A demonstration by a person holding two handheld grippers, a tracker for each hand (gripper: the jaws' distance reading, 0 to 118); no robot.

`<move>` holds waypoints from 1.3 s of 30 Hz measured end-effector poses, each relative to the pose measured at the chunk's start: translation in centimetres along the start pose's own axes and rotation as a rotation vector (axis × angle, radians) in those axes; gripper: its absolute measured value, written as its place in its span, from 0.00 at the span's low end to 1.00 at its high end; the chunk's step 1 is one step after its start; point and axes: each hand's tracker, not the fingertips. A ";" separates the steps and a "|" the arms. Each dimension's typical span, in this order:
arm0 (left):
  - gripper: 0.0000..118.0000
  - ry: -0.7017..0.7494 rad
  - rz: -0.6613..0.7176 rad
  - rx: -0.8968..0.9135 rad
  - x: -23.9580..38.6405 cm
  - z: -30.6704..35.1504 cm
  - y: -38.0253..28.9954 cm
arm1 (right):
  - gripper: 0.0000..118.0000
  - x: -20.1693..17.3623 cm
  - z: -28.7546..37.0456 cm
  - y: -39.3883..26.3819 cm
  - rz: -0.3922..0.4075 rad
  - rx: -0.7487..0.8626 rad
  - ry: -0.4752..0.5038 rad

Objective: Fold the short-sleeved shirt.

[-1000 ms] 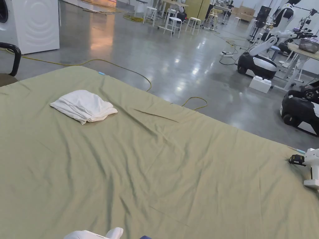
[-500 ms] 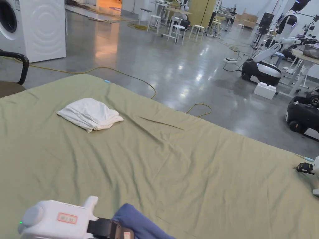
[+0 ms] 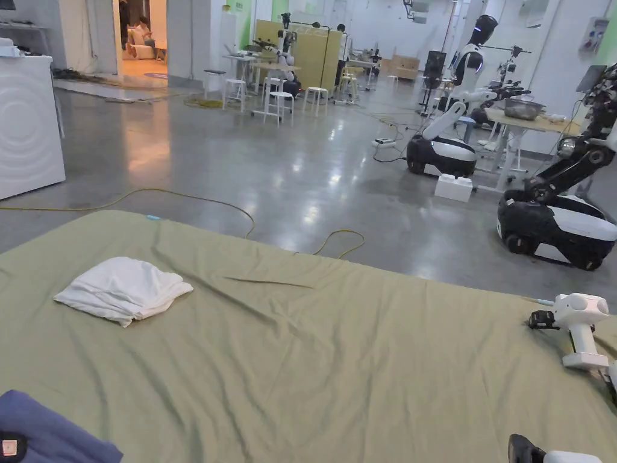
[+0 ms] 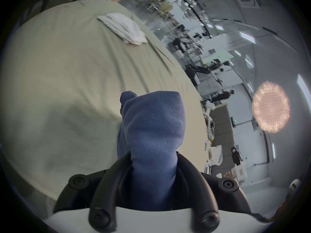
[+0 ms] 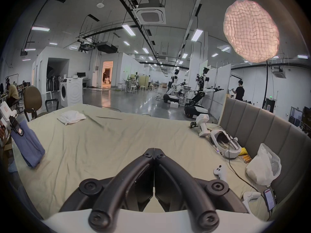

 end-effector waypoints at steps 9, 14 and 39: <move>0.21 0.148 0.161 0.008 -4.7 -0.5 -0.4 | 0.00 0.2 -0.3 -0.5 -0.036 -0.019 -0.005; 0.42 0.231 0.218 0.112 -4.6 1.8 -0.4 | 0.00 0.0 -0.4 -0.8 -0.038 -0.027 0.005; 0.48 -0.144 -0.505 0.548 19.1 -4.1 -9.8 | 0.00 1.2 0.5 -1.1 -0.127 -0.001 0.011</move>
